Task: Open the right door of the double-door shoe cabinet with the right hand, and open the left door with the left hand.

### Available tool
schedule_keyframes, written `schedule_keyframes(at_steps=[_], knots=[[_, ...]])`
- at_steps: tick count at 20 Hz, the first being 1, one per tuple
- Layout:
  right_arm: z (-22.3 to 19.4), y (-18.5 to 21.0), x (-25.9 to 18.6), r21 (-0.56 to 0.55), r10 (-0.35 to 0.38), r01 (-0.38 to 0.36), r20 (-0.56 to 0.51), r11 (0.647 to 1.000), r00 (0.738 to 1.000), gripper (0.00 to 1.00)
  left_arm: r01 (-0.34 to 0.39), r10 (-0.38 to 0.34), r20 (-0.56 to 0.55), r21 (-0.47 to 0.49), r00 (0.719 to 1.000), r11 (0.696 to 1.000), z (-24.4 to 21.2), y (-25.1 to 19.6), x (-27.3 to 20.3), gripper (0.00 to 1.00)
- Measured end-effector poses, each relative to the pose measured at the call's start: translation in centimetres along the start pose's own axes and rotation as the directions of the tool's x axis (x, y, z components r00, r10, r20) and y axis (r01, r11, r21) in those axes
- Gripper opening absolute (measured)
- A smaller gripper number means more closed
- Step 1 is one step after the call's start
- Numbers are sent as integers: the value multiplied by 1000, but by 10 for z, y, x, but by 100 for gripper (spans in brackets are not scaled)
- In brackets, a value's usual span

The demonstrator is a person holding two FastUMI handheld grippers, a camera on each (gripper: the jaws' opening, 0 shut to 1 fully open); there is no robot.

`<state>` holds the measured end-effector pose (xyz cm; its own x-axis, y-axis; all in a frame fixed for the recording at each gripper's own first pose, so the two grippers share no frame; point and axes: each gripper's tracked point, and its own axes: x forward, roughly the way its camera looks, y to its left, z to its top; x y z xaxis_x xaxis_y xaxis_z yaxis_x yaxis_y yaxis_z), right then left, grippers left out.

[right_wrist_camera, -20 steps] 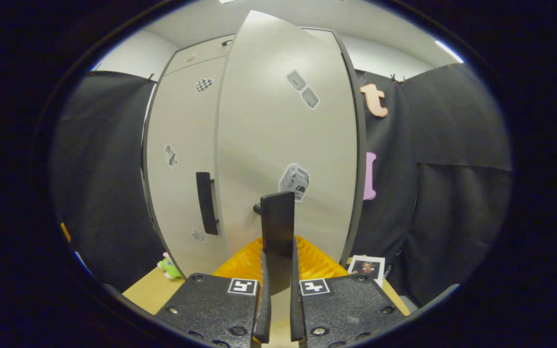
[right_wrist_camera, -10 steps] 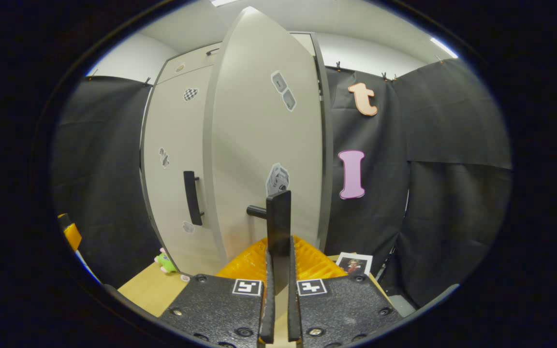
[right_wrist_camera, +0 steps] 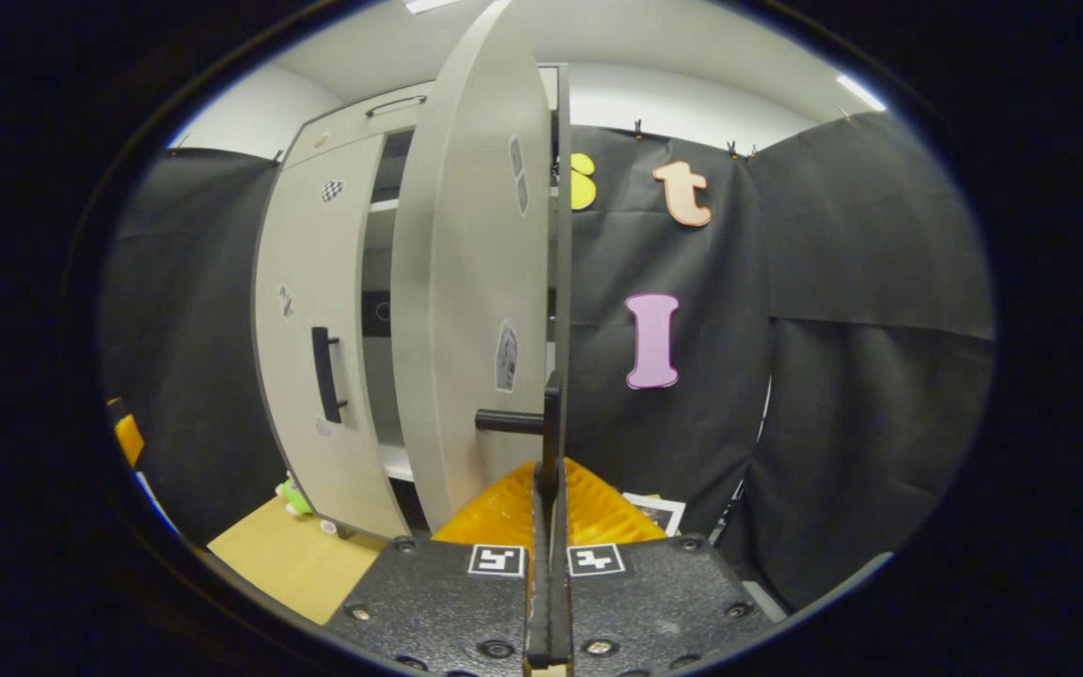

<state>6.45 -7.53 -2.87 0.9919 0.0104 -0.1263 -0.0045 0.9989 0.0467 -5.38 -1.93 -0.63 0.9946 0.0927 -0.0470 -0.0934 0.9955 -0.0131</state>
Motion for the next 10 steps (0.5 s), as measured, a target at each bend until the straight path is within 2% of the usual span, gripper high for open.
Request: schedule_keyframes(at_steps=[1,4,6,7,10], knots=[[0,-13,0,-4,-4,4,1,1000,1000,4,-1,1,-4,0,1000,1000,0,-3,0,96],[1,-14,-1,42,63,-63,-2,997,998,4,-5,5,0,0,1000,1000,5,-11,-4,96],[3,-20,3,22,66,-66,3,998,998,4,-17,17,6,10,1000,1000,8,-15,-5,100],[5,-19,0,19,65,-65,10,998,998,1,-19,19,5,9,1000,1000,8,-15,-5,96],[9,-18,-2,36,77,-78,14,996,997,3,-19,19,-3,3,1000,1000,6,-17,-5,96]])
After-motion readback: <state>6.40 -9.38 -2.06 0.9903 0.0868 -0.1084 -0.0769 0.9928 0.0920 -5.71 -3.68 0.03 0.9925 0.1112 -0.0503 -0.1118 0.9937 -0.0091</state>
